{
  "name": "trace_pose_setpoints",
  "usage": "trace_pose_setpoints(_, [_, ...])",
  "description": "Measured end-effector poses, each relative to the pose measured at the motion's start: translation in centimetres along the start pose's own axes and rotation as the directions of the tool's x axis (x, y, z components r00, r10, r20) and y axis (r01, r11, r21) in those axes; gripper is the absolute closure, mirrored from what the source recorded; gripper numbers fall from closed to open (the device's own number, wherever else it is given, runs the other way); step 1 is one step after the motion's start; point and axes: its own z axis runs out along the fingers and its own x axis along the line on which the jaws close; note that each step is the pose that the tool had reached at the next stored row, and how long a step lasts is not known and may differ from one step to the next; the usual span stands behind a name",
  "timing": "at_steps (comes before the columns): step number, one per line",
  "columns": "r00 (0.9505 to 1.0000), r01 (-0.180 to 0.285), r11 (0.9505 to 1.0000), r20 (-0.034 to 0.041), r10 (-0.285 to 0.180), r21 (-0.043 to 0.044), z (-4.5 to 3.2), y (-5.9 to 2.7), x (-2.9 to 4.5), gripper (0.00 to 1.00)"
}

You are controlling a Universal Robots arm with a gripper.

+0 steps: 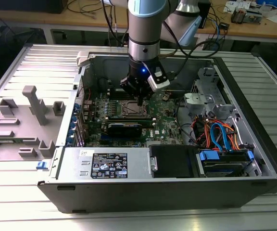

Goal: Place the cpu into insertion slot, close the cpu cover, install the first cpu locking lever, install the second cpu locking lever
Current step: 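Install the second cpu locking lever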

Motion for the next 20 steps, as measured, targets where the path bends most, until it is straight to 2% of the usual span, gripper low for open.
trace_pose_setpoints(6, [1.0, 0.0, 1.0, 0.0, 0.0, -0.0001, 0.01, -0.96, 0.0, 0.89])
trace_pose_setpoints(20, [1.0, 0.0, 1.0, -0.0001, 0.0, 0.0001, -0.05, -1.07, 0.01, 0.89])
